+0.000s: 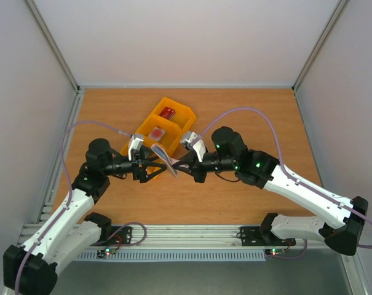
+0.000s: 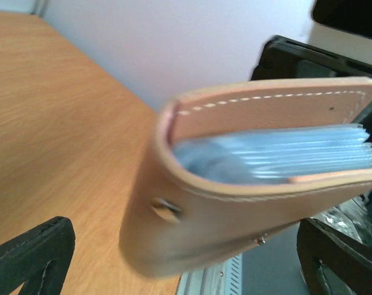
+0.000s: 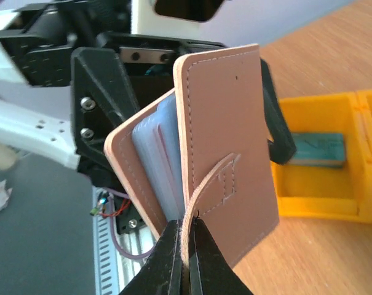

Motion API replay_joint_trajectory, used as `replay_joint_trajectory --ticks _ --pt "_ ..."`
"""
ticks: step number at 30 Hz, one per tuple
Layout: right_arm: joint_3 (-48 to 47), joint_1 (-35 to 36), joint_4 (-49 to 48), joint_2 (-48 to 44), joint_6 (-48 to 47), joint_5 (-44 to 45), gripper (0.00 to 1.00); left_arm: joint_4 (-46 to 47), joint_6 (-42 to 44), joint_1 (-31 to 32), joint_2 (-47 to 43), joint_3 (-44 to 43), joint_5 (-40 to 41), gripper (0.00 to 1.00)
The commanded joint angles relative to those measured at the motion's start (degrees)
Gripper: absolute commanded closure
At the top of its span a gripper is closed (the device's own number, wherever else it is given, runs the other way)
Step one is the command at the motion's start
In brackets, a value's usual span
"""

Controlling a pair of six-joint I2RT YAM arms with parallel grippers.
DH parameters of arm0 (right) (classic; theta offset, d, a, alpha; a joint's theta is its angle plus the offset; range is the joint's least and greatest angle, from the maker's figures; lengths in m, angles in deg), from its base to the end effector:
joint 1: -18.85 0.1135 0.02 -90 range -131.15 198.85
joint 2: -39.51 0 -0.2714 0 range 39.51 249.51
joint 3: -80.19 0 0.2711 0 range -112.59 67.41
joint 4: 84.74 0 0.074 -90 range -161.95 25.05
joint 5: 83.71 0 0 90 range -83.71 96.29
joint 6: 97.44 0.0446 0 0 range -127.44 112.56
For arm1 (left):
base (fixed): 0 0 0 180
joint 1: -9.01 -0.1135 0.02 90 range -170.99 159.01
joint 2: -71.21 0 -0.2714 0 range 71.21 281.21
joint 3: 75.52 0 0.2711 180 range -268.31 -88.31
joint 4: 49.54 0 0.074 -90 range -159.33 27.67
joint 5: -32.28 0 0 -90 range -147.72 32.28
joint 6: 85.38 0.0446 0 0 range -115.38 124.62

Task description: Take the credit cards out of the card holder

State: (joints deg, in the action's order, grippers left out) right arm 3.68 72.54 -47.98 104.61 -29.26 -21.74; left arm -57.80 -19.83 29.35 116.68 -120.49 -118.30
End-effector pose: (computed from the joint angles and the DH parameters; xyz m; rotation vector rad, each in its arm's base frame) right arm 0.1453 0.2331 0.3648 -1.4993 1.4114 0.8415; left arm 0.1699 -0.1044 0.2900 0.7802 1.7076 -1.4550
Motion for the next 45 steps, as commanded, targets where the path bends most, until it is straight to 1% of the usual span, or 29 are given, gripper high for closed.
replay_joint_trajectory --ticks 1,4,7,10,13,14,16,18,20,22,24,25,27,30,32,33,35,37,38,40,41,43,44,45 --pt "0.7 0.2 -2.2 -0.4 10.9 10.3 0.99 3.2 -1.2 0.3 0.2 2.2 7.5 0.01" --pt "-0.5 0.1 -0.9 0.2 15.2 13.6 0.99 3.1 0.7 0.2 -0.2 3.0 8.0 0.0" --pt "-1.2 0.1 -2.3 0.9 17.2 11.7 0.99 4.8 4.2 0.2 -0.4 3.2 7.8 0.01" --pt "-2.5 0.1 -2.7 2.0 16.9 8.6 0.99 6.3 6.2 0.2 -0.2 3.4 6.9 0.01" --pt "-3.7 0.1 -2.6 2.3 14.5 5.5 0.99 7.3 5.0 0.3 -0.3 3.7 6.3 0.01" --pt "-3.8 0.1 -2.5 2.2 13.3 4.9 0.99 7.1 4.9 0.3 -0.5 3.9 6.3 0.02" --pt "-4.6 -0.2 -1.5 2.0 11.7 3.8 0.99 6.4 5.1 0.2 -1.0 4.4 6.6 0.09" --pt "-5.8 -0.8 -0.1 2.1 10.2 0.6 0.99 5.8 5.1 0.3 -1.3 4.9 6.6 0.17" --pt "-7.1 -1.2 1.0 2.0 7.5 -4.7 0.99 6.2 5.2 0.2 -1.6 5.0 5.9 0.25" --pt "-7.9 -1.2 1.5 1.3 3.9 -10.3 0.99 7.5 5.0 0.2 -1.9 4.7 4.8 0.36" --pt "-8.4 -1.2 1.9 1.1 2.0 -13.1 0.99 9.9 3.9 0.2 -2.1 4.3 3.3 0.49" --pt "-8.8 -1.2 2.3 1.5 1.4 -13.8 0.99 11.8 2.2 0.3 -2.1 4.1 2.4 0.56" --pt "-9.5 -1.2 3.0 2.5 1.0 -14.3 0.99 14.4 -0.7 0.3 -2.1 3.5 0.3 0.65" --pt "-9.2 -1.5 3.5 2.4 0.0 -12.1 0.99 15.1 -3.4 0.3 -2.7 2.6 -2.4 0.83" --pt "-7.1 -3.6 2.7 0.8 0.4 -11.3 0.99 15.1 -4.7 0.3 -3.3 2.4 -5.0 0.96" --pt "-5.9 -5.7 1.6 -0.2 1.4 -11.8 0.99 15.1 -5.1 0.4 -3.5 2.5 -5.9 0.99" --pt "-4.1 -9.2 0.1 -1.6 3.2 -13.1 0.99 13.9 -5.9 0.3 -4.2 2.6 -6.3 1.0" --pt "-3.5 -10.4 0.8 -2.0 2.8 -11.8 0.99 10.7 -5.1 0.3 -4.7 2.6 -4.7 1.0" --pt "-3.6 -10.5 2.5 -1.9 2.0 -9.3 0.99 7.2 -3.8 0.3 -5.0 2.0 -2.8 1.0" --pt "-3.9 -10.6 6.0 -1.5 0.5 -3.8 0.98 -4.3 1.4 0.4 -5.4 0.0 2.5 1.0" --pt "-4.0 -10.5 7.7 -1.1 -0.5 -0.5 0.91 -9.1 4.5 0.3 -5.6 -0.9 5.2 1.0" --pt "-4.2 -10.6 10.5 -0.3 -1.3 5.8 0.6 -16.3 10.0 0.3 -5.7 -2.5 12.0 1.0" --pt "-4.3 -10.5 11.1 0.0 -1.3 7.4 0.46 -19.3 11.6 0.3 -5.6 -3.3 15.3 1.0" --pt "-4.6 -10.1 11.2 0.6 -1.0 8.6 0.35 -21.9 13.4 0.3 -5.3 -3.9 18.6 1.0"
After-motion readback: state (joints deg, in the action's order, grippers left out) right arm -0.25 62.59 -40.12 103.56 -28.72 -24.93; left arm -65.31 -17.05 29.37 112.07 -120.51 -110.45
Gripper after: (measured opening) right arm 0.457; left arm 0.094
